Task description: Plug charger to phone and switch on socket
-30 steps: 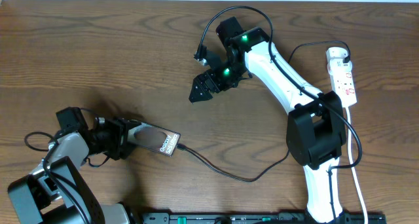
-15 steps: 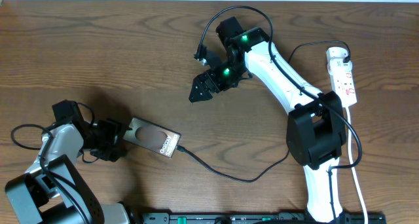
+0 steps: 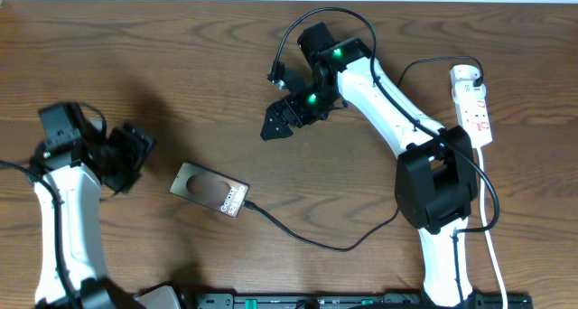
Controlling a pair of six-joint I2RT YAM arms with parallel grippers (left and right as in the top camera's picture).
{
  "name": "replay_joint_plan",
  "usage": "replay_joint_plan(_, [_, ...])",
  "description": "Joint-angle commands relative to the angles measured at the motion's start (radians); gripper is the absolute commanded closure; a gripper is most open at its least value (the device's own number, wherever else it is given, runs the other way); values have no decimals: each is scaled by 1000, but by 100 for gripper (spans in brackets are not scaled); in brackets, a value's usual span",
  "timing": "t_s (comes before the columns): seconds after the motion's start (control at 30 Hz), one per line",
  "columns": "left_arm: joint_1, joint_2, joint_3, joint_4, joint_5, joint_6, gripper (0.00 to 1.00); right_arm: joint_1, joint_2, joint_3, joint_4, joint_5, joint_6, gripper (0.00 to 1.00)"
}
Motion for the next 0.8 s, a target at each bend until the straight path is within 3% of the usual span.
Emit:
replay_joint_plan(0.0, [-83,-30,147,-70,-4,109,20,2,-8,15,2,8,4,1])
replay_joint_plan(0.2, [-291,-30,307,-130,-75,159,15,-38,-8,17,13,11,93,1])
replay_joint_plan(0.37, [-500,-29,356,-138,-184,224,9,-158,-28,25,-1,11,141,1])
replay_joint_plan(0.77, [-560,-29,356,-129,-203,243,5,-516,-307,72,-28,142,142,1])
